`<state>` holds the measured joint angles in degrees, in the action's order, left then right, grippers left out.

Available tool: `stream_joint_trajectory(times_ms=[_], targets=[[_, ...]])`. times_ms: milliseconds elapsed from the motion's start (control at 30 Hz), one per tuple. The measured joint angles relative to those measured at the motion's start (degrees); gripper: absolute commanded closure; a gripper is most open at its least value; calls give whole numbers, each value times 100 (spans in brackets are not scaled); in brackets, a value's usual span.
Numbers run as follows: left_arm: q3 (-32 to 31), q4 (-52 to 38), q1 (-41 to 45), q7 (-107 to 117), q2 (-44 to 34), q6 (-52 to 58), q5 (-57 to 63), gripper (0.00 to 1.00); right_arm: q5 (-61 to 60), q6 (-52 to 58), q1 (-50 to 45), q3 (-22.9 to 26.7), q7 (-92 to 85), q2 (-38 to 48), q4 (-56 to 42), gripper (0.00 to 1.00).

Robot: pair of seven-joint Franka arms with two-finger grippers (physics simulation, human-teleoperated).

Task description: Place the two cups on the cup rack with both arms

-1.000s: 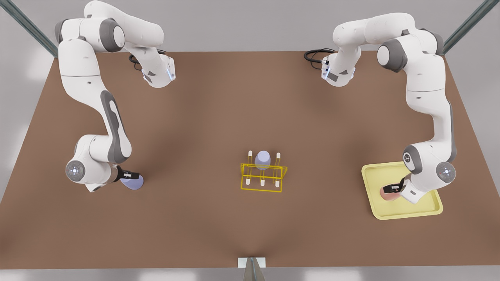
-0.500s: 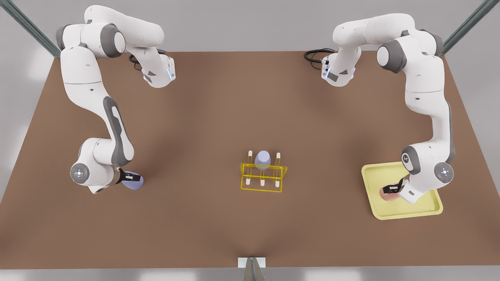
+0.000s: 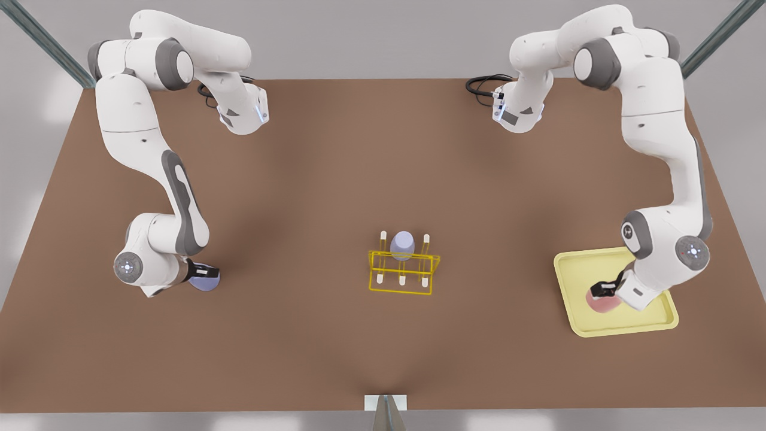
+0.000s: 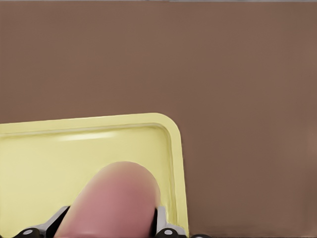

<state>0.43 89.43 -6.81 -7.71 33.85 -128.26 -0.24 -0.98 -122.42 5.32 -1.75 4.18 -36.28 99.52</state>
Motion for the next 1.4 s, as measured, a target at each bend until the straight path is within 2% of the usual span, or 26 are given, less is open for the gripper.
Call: stream_joint_trajectory(times_ms=[133, 167, 200, 267, 500, 633, 767, 967, 1000, 1033, 1133, 1267, 1333, 1400], targets=[[-152, -182, 704, 221, -265, 422, -8, 26, -2, 11, -3, 0, 1, 15, 15, 0], [-333, -281, 752, 303, -273, 520, -4, 26, -4, 14, 0, -4, 2, 17, 16, 6], [-534, -389, 804, 399, -272, 604, -2, 26, -6, 17, 2, -6, 0, 18, 16, 17], [-825, -637, 1014, 619, -224, 738, 7, 26, -22, 26, 13, -8, -15, 19, 11, 26], [-931, -1749, 2399, 1633, 403, 987, -126, 26, -60, 52, 51, -13, -94, 52, -62, 26], [-932, -2163, 2791, 2246, 625, 1100, -380, 26, -90, 80, 35, -69, -132, 159, -90, 26], [-931, -2171, 2899, 2742, 702, 1365, -480, 26, -152, 116, 5, -370, -196, 312, -141, 26], [-925, -2170, 2999, 3303, 906, 1551, -487, 25, -164, 135, -49, -1220, -272, 253, -581, 26], [-919, -2172, 2999, 3379, 940, 1563, -486, 24, -163, 137, -75, -1331, -282, 250, -645, 26], [-913, -2172, 2998, 3448, 961, 1571, -491, 1, -162, 139, -92, -1436, -292, 248, -712, 26], [-904, -2172, 2993, 3626, 1010, 1585, -505, 0, -161, 180, -176, -1688, -327, 240, -986, 26], [-903, -2193, 2976, 3826, 991, 1607, -508, 0, -167, 223, -591, -1751, -367, -39, -1601, 26], [-877, -2219, 2953, 3912, 840, 1690, -507, 0, -167, 236, -818, -1781, -388, -260, -2000, 26], [-566, -2605, 2921, 3986, 486, 2112, -502, 0, -167, 246, -903, -1931, -416, -360, -2211, 26]])
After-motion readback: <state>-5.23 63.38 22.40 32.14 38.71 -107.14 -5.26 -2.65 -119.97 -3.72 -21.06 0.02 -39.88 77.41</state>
